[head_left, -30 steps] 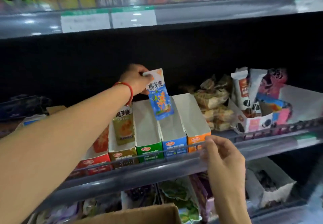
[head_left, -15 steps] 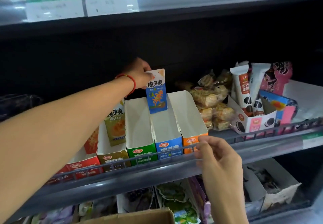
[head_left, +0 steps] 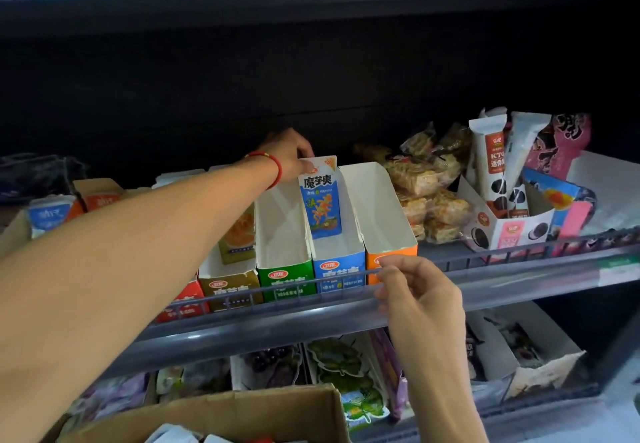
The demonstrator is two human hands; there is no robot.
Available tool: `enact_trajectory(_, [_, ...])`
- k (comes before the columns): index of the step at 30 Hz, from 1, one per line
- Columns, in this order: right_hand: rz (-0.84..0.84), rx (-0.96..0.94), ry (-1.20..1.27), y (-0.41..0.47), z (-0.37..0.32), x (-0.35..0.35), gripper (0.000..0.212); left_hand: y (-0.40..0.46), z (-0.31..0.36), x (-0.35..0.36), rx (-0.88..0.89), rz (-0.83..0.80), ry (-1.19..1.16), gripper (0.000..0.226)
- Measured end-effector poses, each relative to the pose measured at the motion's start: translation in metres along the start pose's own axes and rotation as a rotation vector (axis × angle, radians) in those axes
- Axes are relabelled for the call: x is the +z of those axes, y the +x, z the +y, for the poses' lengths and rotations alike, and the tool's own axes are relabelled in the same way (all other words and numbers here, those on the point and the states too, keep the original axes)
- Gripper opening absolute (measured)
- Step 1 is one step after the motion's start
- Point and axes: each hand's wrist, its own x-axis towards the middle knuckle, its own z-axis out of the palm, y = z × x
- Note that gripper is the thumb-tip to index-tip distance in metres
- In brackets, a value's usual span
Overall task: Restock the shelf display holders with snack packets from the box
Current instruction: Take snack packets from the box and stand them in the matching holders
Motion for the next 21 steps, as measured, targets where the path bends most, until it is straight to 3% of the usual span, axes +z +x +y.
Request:
enact_trajectory(6, [-0.097,-0.02,-0.093,-0.006,0.005,0.014,0.008,-0.025,-0.01,-0.001,0.084,0.19,-0.037,0.027])
enact_trajectory(10, [-0.307,-0.072,-0.182,-0.018,0.009,0.034,0.006,-0.128,-0.024,-0.024,0.244,0.35,-0.028,0.031])
enact_trajectory(13, [-0.488,-0.115,-0.286,-0.028,0.014,0.051,0.006,-0.238,-0.06,-0.029,0.256,0.177,0.009,0.025])
enact_trajectory(15, [-0.608,-0.14,-0.41,-0.038,0.02,0.065,0.006,-0.305,-0.095,-0.019,0.175,0.045,-0.055,0.023])
enact_trajectory(18, [-0.907,-0.163,-0.734,-0.065,0.046,0.093,0.006,-0.374,-0.145,0.015,-0.035,-0.148,-0.103,0.028])
enact_trajectory(21, [-1.172,-0.205,-1.158,-0.094,0.089,0.113,0.028,-0.41,-0.178,0.046,-0.129,-0.219,-0.07,0.03])
